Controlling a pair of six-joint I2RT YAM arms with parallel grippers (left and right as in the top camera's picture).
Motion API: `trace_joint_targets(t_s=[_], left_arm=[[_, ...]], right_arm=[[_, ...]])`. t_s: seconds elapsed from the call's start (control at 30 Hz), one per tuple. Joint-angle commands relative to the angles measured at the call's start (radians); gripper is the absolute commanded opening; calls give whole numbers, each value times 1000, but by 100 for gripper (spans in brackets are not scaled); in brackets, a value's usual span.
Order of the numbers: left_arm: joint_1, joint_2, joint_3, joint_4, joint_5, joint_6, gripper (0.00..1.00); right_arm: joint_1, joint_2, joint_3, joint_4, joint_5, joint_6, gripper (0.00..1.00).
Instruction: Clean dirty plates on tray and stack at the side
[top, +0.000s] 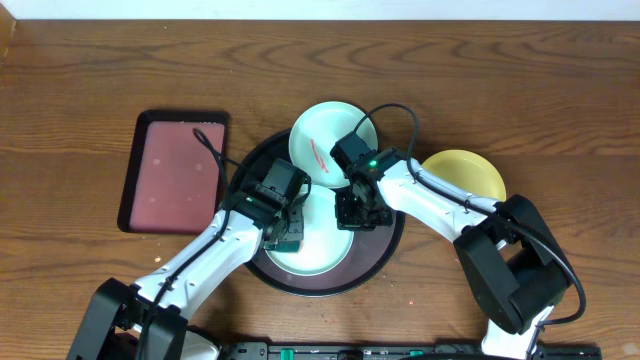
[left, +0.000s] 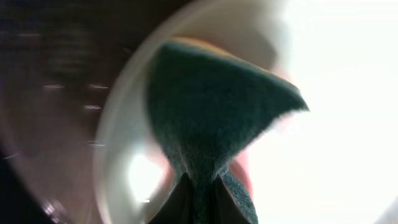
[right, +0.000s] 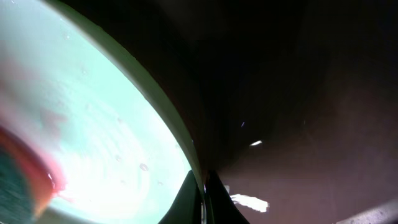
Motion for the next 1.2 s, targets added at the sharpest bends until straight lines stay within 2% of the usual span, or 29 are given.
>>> trace_joint_targets(t_s=[0.0, 0.17, 0.33, 0.6, 0.87, 1.17], left_arm=[[3, 6, -11, -26, 348, 322, 7], [5, 6, -11, 24, 375, 380, 7], [14, 6, -11, 127, 291, 377, 8], [50, 5, -8, 204, -91, 151, 7], [116, -23, 105, 35, -119, 92, 7], [251, -33, 375, -267, -119, 92, 7]], right_arm=[[-7, 17, 11, -3, 13, 10, 1], [-7, 17, 11, -3, 13, 10, 1], [-7, 17, 11, -3, 13, 10, 1], [-14, 17, 11, -2, 6, 10, 1], [-14, 17, 11, -2, 6, 10, 1], [-14, 18, 11, 1, 6, 10, 1]])
